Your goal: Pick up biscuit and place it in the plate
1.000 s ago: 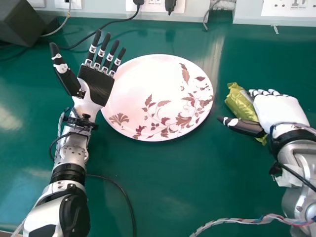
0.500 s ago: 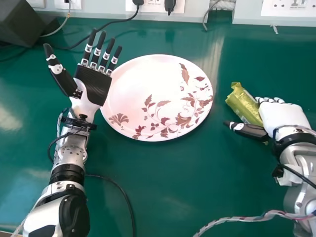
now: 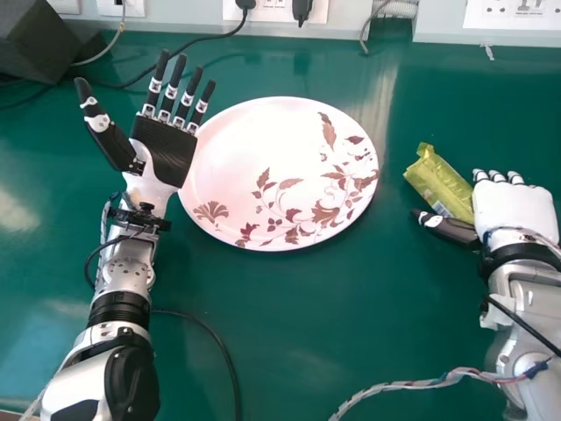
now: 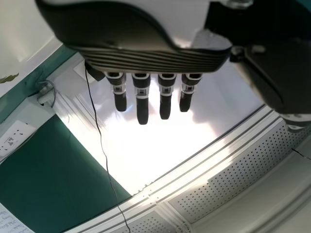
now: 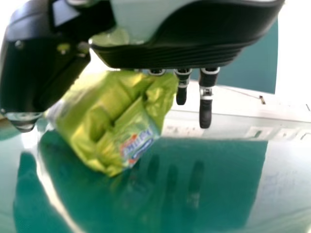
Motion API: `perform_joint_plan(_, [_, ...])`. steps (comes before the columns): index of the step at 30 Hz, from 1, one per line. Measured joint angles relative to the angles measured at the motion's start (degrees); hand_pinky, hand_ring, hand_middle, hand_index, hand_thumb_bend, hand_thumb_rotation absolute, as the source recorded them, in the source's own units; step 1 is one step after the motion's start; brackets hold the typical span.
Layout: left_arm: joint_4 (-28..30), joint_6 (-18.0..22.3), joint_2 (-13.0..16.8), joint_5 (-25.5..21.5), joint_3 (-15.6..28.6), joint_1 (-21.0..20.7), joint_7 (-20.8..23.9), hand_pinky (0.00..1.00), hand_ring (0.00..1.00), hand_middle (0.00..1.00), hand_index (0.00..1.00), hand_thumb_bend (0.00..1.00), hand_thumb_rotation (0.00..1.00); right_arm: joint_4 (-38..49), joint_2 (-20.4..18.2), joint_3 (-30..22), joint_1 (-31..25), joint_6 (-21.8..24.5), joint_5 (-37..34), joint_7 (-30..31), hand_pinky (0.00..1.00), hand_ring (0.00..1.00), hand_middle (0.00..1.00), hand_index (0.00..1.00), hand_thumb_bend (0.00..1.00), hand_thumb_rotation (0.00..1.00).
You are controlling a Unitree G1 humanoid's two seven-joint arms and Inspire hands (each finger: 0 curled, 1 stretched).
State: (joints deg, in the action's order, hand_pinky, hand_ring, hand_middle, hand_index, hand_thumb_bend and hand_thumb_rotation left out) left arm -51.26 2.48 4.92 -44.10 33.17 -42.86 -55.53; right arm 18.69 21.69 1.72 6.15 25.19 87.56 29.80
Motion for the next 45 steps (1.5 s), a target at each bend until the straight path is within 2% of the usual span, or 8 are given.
perform_joint_plan(7, [1.11, -1.31, -0.53, -1.07, 0.87, 0.07, 1.42, 0.97, 0.84, 0.92, 0.97, 1.0, 0.47, -0.74, -0.97, 0.83, -0.14, 1.6, 0.52, -4.05, 0.61, 0.74, 0.92, 0.96, 1.0, 0.25])
perform_joint_plan(12, [1.82, -4.13, -0.82, -2.58, 1.78, 0.08, 2.83, 0.99, 0.86, 0.92, 0.98, 1.0, 0.48, -0.75, -0.91, 0.83, -0.26, 1.73, 0.43, -4.38, 0.59, 0.69, 0.9, 0.94, 1.0, 0.11])
perform_joint_plan(14, [2.32, -5.32, -1.06, -3.53, 2.0, 0.14, 3.64, 0.98, 0.86, 0.92, 0.98, 1.0, 0.49, -0.67, -0.75, 0.79, -0.37, 1.65, -0.01, -4.39, 0.58, 0.67, 0.89, 0.94, 1.0, 0.03])
perform_joint_plan(16, [3.2, -6.63, -1.3, -4.28, 2.15, 0.46, 4.66, 0.96, 0.86, 0.92, 0.98, 1.0, 0.49, -0.43, -0.47, 0.72, -0.65, 1.36, -0.8, -4.38, 0.57, 0.66, 0.89, 0.94, 1.0, 0.01])
perform_joint_plan(21, [5.52, -10.23, -2.12, -6.0, 2.54, 1.3, 6.97, 0.95, 0.86, 0.93, 1.0, 1.0, 0.48, 0.81, 2.2, 0.22, -1.37, -1.61, -5.91, -2.6, 0.53, 0.64, 0.88, 0.94, 1.0, 0.0])
perform_joint_plan(27, [6.96, -11.69, -2.45, -6.62, 2.59, 2.03, 7.91, 0.95, 0.87, 0.93, 1.0, 1.0, 0.48, 1.95, 5.75, -0.52, -2.06, -3.88, -10.43, 0.71, 0.52, 0.64, 0.88, 0.96, 1.0, 0.0])
perform_joint_plan(33, [8.4, -11.81, -2.72, -6.72, 2.61, 2.94, 8.83, 0.94, 0.87, 0.92, 0.99, 1.0, 0.48, 2.89, 8.54, -0.46, -1.98, -4.64, -11.5, 4.57, 0.52, 0.64, 0.88, 0.95, 1.0, 0.0])
perform_joint_plan(45, [10.33, -13.37, -3.61, -8.46, 2.91, 3.89, 11.11, 0.95, 0.86, 0.92, 0.98, 1.0, 0.45, 3.05, 9.97, 0.04, -2.69, -4.61, -11.22, 4.57, 0.45, 0.58, 0.84, 0.94, 1.0, 0.0])
